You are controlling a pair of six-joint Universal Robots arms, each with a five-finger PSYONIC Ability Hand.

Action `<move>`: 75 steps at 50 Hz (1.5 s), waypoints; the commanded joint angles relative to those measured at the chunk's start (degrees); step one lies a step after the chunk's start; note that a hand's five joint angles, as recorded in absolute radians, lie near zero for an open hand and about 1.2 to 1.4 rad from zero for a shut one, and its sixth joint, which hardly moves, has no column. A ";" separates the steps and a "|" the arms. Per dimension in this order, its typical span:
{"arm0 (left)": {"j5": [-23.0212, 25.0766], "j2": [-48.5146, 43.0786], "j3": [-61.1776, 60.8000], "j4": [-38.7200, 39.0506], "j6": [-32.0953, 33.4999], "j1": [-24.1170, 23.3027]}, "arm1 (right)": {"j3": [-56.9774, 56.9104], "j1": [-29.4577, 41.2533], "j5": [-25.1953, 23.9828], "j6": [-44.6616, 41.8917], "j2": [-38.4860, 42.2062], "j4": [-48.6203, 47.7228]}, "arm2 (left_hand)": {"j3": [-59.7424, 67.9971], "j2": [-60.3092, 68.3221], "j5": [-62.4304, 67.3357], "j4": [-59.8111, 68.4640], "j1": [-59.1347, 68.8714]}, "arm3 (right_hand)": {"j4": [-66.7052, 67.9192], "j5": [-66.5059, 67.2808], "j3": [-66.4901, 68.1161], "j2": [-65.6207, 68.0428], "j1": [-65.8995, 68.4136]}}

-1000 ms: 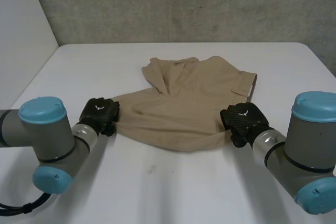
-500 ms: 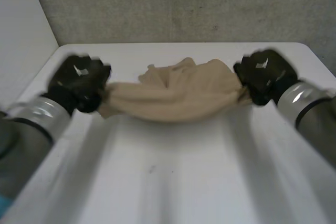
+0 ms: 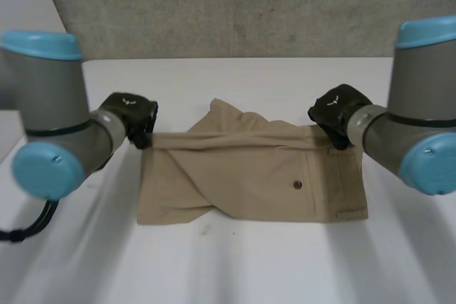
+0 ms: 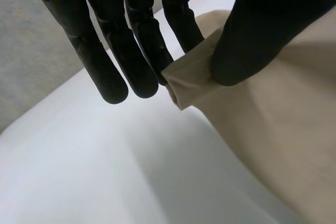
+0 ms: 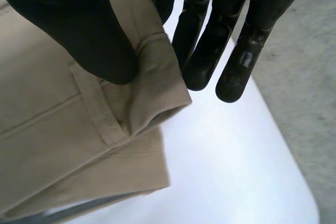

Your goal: Fold the shorts.

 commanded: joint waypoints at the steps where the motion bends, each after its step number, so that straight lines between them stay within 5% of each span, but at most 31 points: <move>1: -3.79 -7.44 25.76 4.11 -0.07 -0.32 | -10.05 0.89 4.64 -0.01 4.36 -24.19 | 11.79 11.64 15.62 11.41 17.00 | 11.72 13.06 10.36 12.22 23.35; 9: -6.42 -2.97 37.84 28.70 -0.60 -2.07 | -14.47 1.07 3.42 0.95 -2.22 -59.10 | 11.79 11.64 15.62 11.41 17.00 | 11.72 13.06 10.36 12.22 23.35; 15: -9.68 4.42 27.93 40.24 -0.86 -2.52 | -14.65 1.07 3.16 2.97 -3.02 -61.18 | 11.79 11.64 15.62 11.41 17.00 | 11.72 13.06 10.36 12.22 23.35; 29: -7.05 3.38 2.16 38.93 -1.92 -2.25 | -7.98 0.89 0.62 6.67 6.19 -45.28 | 11.79 11.64 15.62 11.41 17.00 | 11.72 13.06 10.36 12.22 23.35; 37: -5.99 -6.55 -7.42 37.96 -1.21 -3.57 | -0.33 1.07 -0.80 5.79 15.59 -39.92 | 11.79 11.64 15.62 11.41 17.00 | 11.72 13.06 10.36 12.22 23.35; 43: -6.34 -9.20 -12.69 29.90 -1.13 -4.45 | 2.75 1.07 -0.10 2.98 17.81 -34.64 | 11.79 11.64 15.62 11.41 17.00 | 11.72 13.06 10.36 12.22 23.35; 67: -8.10 15.49 -35.37 7.12 -1.21 -5.24 | 27.27 0.19 -0.53 1.48 -7.58 -12.22 | 11.79 11.64 15.62 11.41 17.00 | 11.72 13.06 10.36 12.22 23.35; 75: -8.01 20.51 -43.46 -0.09 -1.30 -8.84 | 37.11 -0.07 -0.89 -6.68 -14.18 -4.23 | 11.79 11.64 15.62 11.41 17.00 | 11.72 13.06 10.36 12.22 23.35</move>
